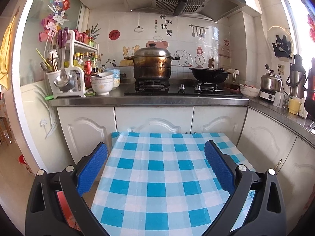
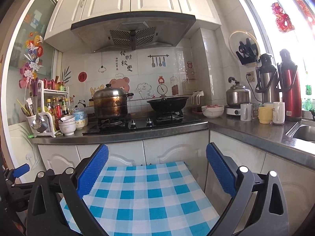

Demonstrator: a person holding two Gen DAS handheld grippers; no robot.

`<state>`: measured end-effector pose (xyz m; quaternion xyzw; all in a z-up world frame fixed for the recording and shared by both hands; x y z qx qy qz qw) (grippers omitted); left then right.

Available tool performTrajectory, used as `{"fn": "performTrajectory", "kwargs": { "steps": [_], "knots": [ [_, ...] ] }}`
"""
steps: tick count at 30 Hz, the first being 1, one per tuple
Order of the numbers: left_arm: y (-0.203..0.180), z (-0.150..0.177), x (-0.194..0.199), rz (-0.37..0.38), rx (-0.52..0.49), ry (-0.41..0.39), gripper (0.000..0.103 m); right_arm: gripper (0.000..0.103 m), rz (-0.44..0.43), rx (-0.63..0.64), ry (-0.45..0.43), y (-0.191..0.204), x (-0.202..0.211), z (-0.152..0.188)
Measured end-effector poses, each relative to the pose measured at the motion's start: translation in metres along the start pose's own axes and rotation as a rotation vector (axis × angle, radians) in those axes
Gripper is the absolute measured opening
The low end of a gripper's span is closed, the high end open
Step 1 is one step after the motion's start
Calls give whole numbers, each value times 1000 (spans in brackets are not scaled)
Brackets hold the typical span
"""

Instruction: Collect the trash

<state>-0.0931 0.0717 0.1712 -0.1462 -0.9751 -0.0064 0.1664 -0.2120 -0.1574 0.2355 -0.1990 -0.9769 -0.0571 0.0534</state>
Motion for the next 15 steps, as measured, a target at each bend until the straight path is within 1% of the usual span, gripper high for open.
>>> {"fn": "performTrajectory", "kwargs": {
  "steps": [2,4,7,9,12,15],
  "knots": [
    [-2,17,-20,-3,6,58,99,98,-2,-9,55,-4,-19,19],
    [-6,42,-48,1,16,147,99,98,-9,-25,140,-8,-44,46],
    [-11,79,-88,-36,22,250,99,98,-26,-66,283,-14,-83,94],
    [-16,105,-116,-58,19,323,99,98,-11,-67,373,-17,-108,127],
    [-24,136,-151,-76,18,411,99,98,6,-54,486,-20,-143,178],
    [-30,158,-179,-96,18,473,99,98,12,-22,590,-17,-171,222]
  ]
}}
Point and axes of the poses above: each gripper's, at about its wrist camera, not at the fingertips, and x roughly against the way its jaws point, y to its left, z to its underside, the point moved 9 cm from there along -x, roughly the way its jaws point, and after that the axes turned 3 degrees about z, right-handed, at the moved point
